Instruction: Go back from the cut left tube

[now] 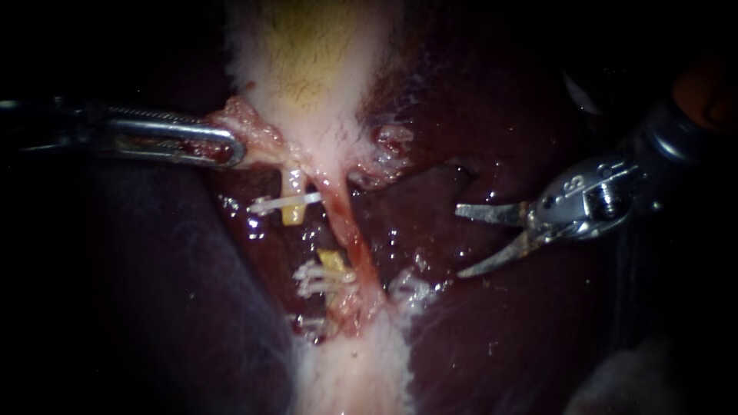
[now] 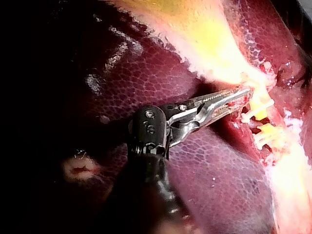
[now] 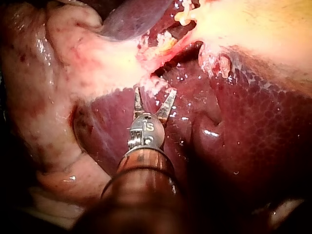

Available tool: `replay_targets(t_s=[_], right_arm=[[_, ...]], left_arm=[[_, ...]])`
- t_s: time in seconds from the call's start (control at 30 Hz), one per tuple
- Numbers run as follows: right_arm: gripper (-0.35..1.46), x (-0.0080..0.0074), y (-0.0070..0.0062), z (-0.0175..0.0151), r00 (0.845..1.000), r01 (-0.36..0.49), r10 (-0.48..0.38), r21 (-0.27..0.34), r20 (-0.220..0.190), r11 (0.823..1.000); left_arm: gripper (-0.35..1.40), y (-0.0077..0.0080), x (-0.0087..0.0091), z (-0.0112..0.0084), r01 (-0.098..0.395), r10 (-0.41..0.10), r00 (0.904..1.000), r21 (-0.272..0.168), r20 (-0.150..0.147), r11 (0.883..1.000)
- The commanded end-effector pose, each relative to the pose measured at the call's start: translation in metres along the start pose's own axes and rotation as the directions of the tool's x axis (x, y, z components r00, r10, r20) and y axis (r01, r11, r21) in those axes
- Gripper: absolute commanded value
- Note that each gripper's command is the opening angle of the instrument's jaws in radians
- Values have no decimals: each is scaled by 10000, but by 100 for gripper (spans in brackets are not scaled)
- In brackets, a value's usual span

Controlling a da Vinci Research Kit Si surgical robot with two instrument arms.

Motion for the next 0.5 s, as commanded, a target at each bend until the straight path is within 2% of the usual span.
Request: replay_targets(t_s=[0.03, 0.2, 0.5], right_arm=[[145, 0, 0, 0, 10000, -2, 2, 4, 8, 10000], [145, 0, 0, 0, 10000, -3, 3, 2, 8, 10000], [145, 0, 0, 0, 10000, -3, 3, 1, 8, 10000]], left_arm=[[-35, -1, -1, 3, -7, 7, 10000, 16, -5, 10000], [-35, -6, -6, 19, -49, 49, 10000, 108, -40, 9999], [-35, -29, -22, 45, -161, 161, 9999, 83, -22, 9998]])
